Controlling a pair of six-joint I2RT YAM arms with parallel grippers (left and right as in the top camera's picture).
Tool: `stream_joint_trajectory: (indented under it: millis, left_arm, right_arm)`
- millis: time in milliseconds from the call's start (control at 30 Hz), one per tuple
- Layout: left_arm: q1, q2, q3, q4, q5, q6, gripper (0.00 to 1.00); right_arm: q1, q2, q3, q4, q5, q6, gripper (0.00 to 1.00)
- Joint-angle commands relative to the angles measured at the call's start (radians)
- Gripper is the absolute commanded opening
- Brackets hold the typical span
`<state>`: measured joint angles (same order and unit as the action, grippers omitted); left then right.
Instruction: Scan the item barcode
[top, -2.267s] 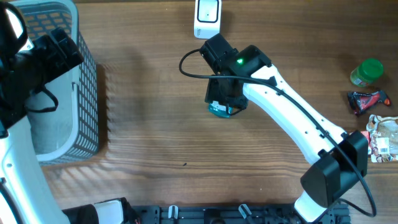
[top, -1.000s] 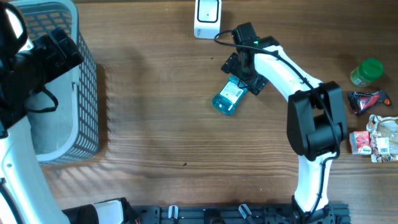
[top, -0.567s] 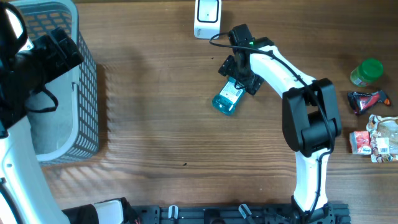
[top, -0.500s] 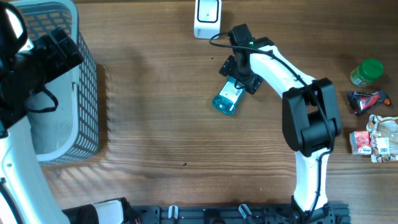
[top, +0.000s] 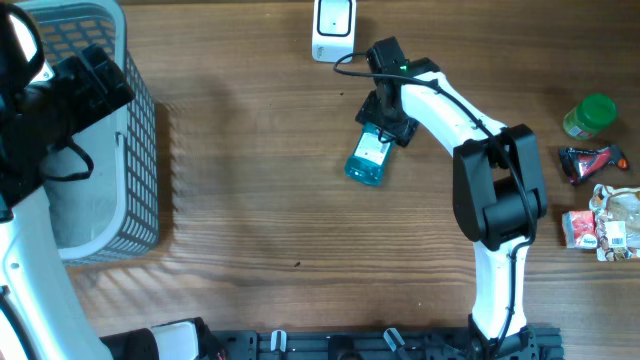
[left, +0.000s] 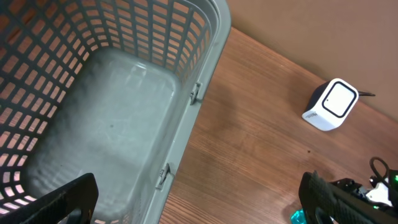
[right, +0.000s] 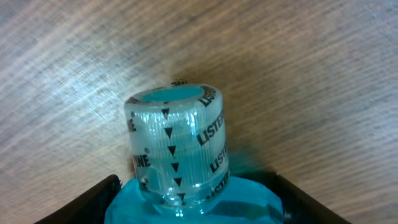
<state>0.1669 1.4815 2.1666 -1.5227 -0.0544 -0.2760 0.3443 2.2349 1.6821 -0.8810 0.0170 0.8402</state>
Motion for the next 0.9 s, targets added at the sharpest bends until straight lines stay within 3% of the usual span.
stream_joint_trajectory:
  millis: [0,467,867]
  left_arm:
    - [0.008,0.001,0.008,0.002,0.005,-0.002,1.0]
    - [0.008,0.001,0.008,0.002,0.005,-0.001,1.0]
    - [0.008,0.001,0.008,0.002,0.005,-0.001,1.0]
  right_arm:
    - [0.002,0.014,-0.03,-0.064,0.004,-0.029,0.6]
    - [0.003,-0.194,-0.03,-0.28,-0.003,-0.029,0.56]
    - [0.011,-0.311,-0.039,-0.288,-0.065,-0.053,0.48]
